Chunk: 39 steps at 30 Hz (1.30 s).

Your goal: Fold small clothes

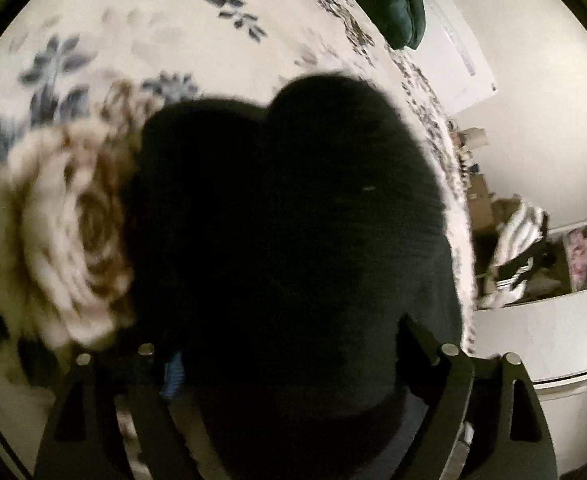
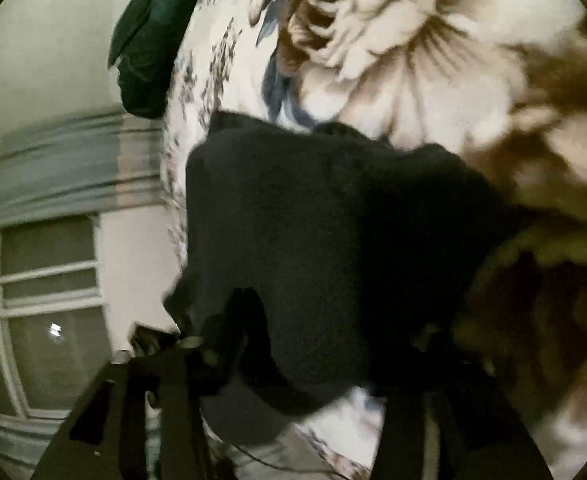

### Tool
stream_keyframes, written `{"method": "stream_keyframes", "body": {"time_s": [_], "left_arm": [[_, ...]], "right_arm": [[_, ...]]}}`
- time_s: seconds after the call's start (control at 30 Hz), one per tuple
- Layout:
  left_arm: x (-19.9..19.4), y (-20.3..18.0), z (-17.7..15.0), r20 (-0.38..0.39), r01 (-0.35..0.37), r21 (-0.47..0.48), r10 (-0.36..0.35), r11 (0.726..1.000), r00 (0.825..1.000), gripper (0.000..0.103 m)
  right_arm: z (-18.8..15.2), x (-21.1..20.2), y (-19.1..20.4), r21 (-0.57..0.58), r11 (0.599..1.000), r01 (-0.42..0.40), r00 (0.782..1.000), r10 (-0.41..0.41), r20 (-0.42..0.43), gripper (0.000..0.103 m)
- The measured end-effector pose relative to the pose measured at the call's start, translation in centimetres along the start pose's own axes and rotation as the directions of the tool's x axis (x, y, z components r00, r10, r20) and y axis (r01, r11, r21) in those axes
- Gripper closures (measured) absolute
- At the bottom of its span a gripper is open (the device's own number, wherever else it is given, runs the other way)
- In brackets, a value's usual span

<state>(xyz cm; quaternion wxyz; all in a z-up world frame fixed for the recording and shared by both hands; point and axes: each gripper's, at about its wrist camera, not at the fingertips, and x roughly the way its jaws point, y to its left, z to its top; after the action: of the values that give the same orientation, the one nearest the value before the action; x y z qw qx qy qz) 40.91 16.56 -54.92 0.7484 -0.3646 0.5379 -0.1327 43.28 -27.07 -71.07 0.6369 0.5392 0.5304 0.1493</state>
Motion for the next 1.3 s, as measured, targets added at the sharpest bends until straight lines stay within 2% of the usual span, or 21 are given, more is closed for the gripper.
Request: {"method": "stream_keyframes", "body": {"time_s": [0.03, 0.07, 0.13, 0.2, 0.23, 0.3, 0.33, 0.4, 0.53, 0.73, 0.83, 0.97, 1.1, 1.17, 1.23, 1.3], "left_arm": [[0.2, 0.4, -0.5, 0.002, 0.021, -0.027, -0.021, 0.999, 1.0, 0.012], [0.5, 0.6, -0.9, 0.006, 0.039, -0.051, -0.039, 0.998, 0.999, 0.008], [1.5, 1.4, -1.0, 0.023, 0.08, -0.111, -0.077, 0.991, 0.997, 0.007], [1.7, 0.9, -0.8, 0.064, 0.072, -0.106, -0.066, 0.992, 0.996, 0.008], [1.8, 0.2, -0.5, 0.077, 0.059, -0.085, -0.052, 0.995, 0.996, 0.01], [1.5, -0.3, -0.2, 0.085, 0.058, -0.072, -0.052, 0.996, 0.995, 0.023], [1.3, -0.4, -0.1, 0.083, 0.063, -0.07, -0.057, 0.996, 0.995, 0.025], [1.0, -0.9, 0.3, 0.068, 0.068, -0.056, -0.065, 0.996, 0.996, 0.03], [0.1, -2.7, 2.1, 0.033, 0.067, -0.006, -0.067, 0.998, 0.997, 0.033], [-1.0, -8.3, 7.3, -0.02, 0.123, 0.158, -0.122, 0.98, 0.992, 0.034], [0.0, -12.7, 11.0, -0.054, 0.163, 0.249, -0.155, 0.955, 0.986, 0.034], [3.0, -18.5, 16.2, -0.107, 0.208, 0.359, -0.181, 0.91, 0.978, 0.034], [7.5, -22.8, 20.7, -0.159, 0.237, 0.423, -0.186, 0.874, 0.97, 0.034], [11.4, -24.9, 23.2, -0.19, 0.24, 0.457, -0.169, 0.857, 0.967, 0.034], [14.1, -25.7, 24.3, -0.221, 0.247, 0.479, -0.157, 0.842, 0.963, 0.034], [17.3, -26.4, 25.2, -0.247, 0.25, 0.492, -0.141, 0.834, 0.959, 0.034]], "right_arm": [[0.4, 0.5, -0.1, -0.004, 1.0, -0.018, 1.0, 0.018, 0.0, 0.025], [0.7, 0.9, -0.3, -0.006, 0.999, -0.033, 0.999, 0.033, -0.01, 0.025], [1.4, 2.7, -0.2, -0.006, 0.999, -0.045, 0.998, 0.045, -0.038, 0.024], [1.8, 4.3, 0.3, 0.0, 1.0, -0.027, 0.999, 0.027, -0.041, 0.023], [1.9, 4.6, 0.7, -0.005, 1.0, -0.026, 0.999, 0.026, -0.027, 0.032], [1.8, 4.8, 1.9, -0.024, 1.0, -0.005, 1.0, 0.005, 0.005, 0.051], [1.8, 4.6, 2.2, -0.027, 1.0, 0.006, 1.0, -0.005, 0.017, 0.057], [1.1, 3.8, 3.3, -0.037, 0.999, 0.015, 0.999, -0.014, 0.043, 0.061], [-0.3, 2.7, 5.7, -0.055, 0.998, 0.034, 0.995, -0.029, 0.095, 0.063], [-0.8, 0.3, 9.4, -0.045, 0.999, -0.005, 0.978, 0.015, 0.207, 0.064], [-0.4, -1.8, 11.2, -0.059, 0.997, -0.042, 0.956, 0.057, 0.287, 0.064], [2.0, -4.1, 13.5, -0.077, 0.993, -0.089, 0.913, 0.113, 0.391, 0.064], [6.9, -4.8, 14.8, -0.101, 0.987, -0.122, 0.864, 0.156, 0.479, 0.064], [9.9, -4.5, 14.9, -0.103, 0.985, -0.137, 0.841, 0.171, 0.514, 0.064], [13.4, -3.6, 14.1, -0.091, 0.984, -0.15, 0.82, 0.175, 0.545, 0.064], [16.2, -3.0, 13.0, -0.084, 0.986, -0.144, 0.809, 0.166, 0.564, 0.064]]}}
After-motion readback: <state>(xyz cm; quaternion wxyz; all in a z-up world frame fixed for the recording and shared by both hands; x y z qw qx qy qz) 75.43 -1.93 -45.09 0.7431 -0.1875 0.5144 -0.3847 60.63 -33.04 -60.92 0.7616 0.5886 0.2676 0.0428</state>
